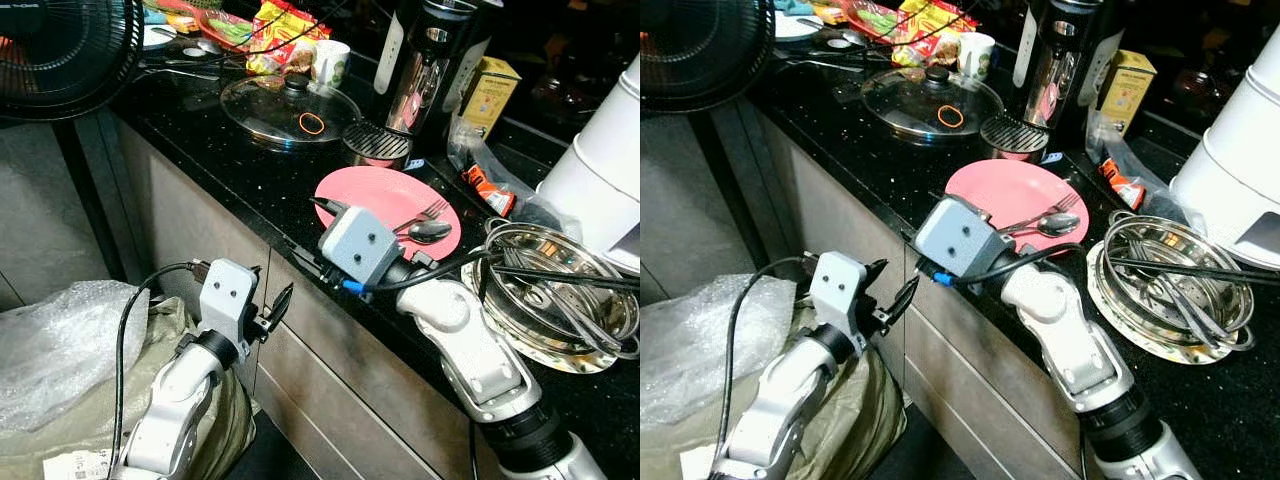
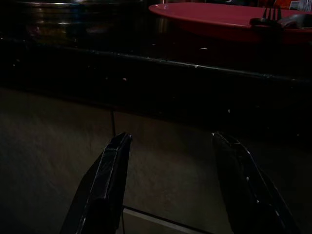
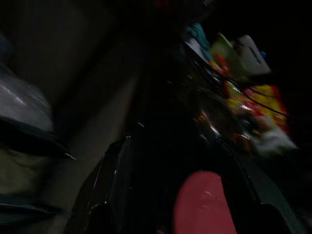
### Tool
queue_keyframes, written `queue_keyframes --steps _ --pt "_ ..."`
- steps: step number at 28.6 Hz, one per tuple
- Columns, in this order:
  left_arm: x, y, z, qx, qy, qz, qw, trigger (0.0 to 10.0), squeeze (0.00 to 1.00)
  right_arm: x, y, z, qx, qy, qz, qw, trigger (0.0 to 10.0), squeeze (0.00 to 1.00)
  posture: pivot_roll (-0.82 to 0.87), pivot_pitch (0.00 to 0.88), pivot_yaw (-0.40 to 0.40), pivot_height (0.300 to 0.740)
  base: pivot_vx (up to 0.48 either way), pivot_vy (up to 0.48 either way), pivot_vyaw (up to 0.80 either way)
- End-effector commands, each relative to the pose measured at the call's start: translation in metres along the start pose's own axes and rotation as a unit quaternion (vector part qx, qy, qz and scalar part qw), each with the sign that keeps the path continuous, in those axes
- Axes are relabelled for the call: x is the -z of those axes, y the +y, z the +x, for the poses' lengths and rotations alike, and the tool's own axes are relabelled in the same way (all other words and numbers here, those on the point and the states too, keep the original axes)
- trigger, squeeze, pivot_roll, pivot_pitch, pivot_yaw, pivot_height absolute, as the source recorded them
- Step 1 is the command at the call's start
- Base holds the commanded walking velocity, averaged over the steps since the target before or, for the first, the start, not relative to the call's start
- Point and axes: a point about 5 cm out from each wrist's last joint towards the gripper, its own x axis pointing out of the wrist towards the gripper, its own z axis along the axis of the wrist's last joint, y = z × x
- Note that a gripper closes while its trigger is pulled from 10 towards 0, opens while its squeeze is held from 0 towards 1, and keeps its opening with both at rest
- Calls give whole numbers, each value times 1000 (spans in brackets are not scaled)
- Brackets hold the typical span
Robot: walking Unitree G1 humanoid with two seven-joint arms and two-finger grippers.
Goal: Kitchen organization
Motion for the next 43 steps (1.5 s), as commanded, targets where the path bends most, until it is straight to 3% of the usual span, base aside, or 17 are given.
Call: queue_keyframes --steps 1,5,29,30,31,32,33,43 --pt "5 -3 2 8 14 0 1000 10000 0 9 -4 -1 12 36 -26 999 10000 0 153 45 -145 740 0 0 0" --pt "6 -3 3 11 17 -2 1000 10000 0 17 -8 -2 13 76 -79 994 10000 0 152 39 -147 740 0 0 0" --pt "7 -4 4 18 17 -7 1000 10000 0 42 -5 -22 -39 153 -143 977 10000 0 146 39 -144 740 0 0 0" --pt "7 -4 4 18 17 -7 1000 10000 0 42 -6 -22 -36 155 -144 977 9569 0 146 39 -144 740 0 0 0" --pt "7 -4 4 18 17 -7 1000 10000 0 43 -7 -22 -31 157 -144 976 4471 0 146 39 -144 740 0 0 0" --pt "7 -4 4 17 17 -7 1000 10000 0 43 -8 -21 -28 158 -145 976 3333 0 146 39 -144 740 0 0 0" --pt "7 -4 4 17 16 -7 1000 10000 0 42 -8 -21 -26 158 -145 976 0 0 146 39 -144 740 0 0 0" --pt "7 -4 5 17 15 -8 1000 10000 0 41 -10 -20 -23 158 -147 976 0 0 145 40 -146 740 0 0 0"
